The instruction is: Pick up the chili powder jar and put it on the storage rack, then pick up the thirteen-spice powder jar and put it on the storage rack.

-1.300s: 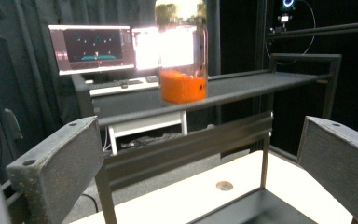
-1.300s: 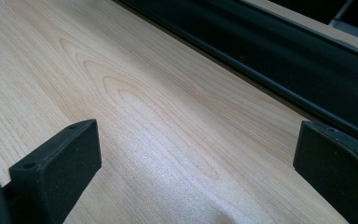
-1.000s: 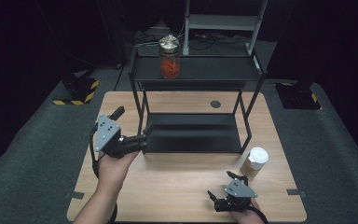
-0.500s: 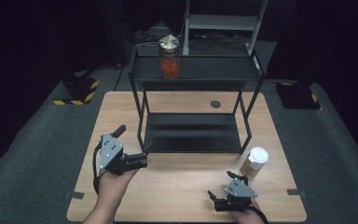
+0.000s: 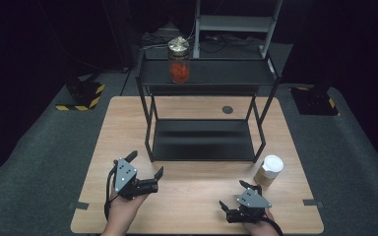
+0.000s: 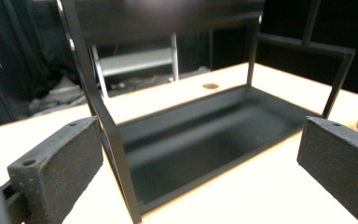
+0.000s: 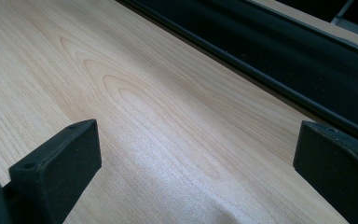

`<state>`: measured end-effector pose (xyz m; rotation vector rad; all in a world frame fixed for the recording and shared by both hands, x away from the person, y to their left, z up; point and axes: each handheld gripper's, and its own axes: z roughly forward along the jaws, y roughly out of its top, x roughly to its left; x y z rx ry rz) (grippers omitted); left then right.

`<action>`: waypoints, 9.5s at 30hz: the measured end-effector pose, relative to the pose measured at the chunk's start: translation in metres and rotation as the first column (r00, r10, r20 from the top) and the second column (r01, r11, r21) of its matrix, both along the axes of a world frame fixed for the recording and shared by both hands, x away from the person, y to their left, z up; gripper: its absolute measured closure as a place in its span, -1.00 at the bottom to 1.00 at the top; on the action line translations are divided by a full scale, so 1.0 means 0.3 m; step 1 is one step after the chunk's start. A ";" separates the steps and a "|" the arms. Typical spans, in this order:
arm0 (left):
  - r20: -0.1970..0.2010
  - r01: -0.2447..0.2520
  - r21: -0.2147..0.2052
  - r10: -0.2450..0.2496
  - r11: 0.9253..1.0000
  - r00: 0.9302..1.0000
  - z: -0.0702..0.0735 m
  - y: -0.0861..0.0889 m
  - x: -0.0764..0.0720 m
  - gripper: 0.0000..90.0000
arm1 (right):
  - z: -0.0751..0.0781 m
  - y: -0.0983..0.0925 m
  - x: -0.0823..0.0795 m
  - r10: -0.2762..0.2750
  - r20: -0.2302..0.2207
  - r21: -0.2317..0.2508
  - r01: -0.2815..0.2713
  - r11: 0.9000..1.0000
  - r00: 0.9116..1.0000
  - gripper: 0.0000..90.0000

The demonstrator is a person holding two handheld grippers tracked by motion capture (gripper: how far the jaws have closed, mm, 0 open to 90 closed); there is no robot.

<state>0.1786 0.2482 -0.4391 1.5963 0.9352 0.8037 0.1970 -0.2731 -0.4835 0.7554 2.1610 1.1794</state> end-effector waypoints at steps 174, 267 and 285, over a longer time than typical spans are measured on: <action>-0.148 0.088 0.287 -0.047 0.954 0.988 -0.175 -0.100 -0.065 -0.99 | -0.092 -0.319 0.054 -0.275 0.109 0.302 0.232 0.925 0.955 -0.35; -0.133 0.148 0.289 -0.113 0.946 0.985 -0.180 -0.074 -0.065 -0.99 | 0.427 -0.051 0.233 -0.173 0.275 0.432 0.039 0.901 0.946 -0.35; -0.130 0.149 0.284 -0.116 0.947 0.985 -0.182 -0.069 -0.066 -0.99 | 0.609 0.006 0.240 -0.177 0.329 0.447 0.012 0.895 0.928 -0.35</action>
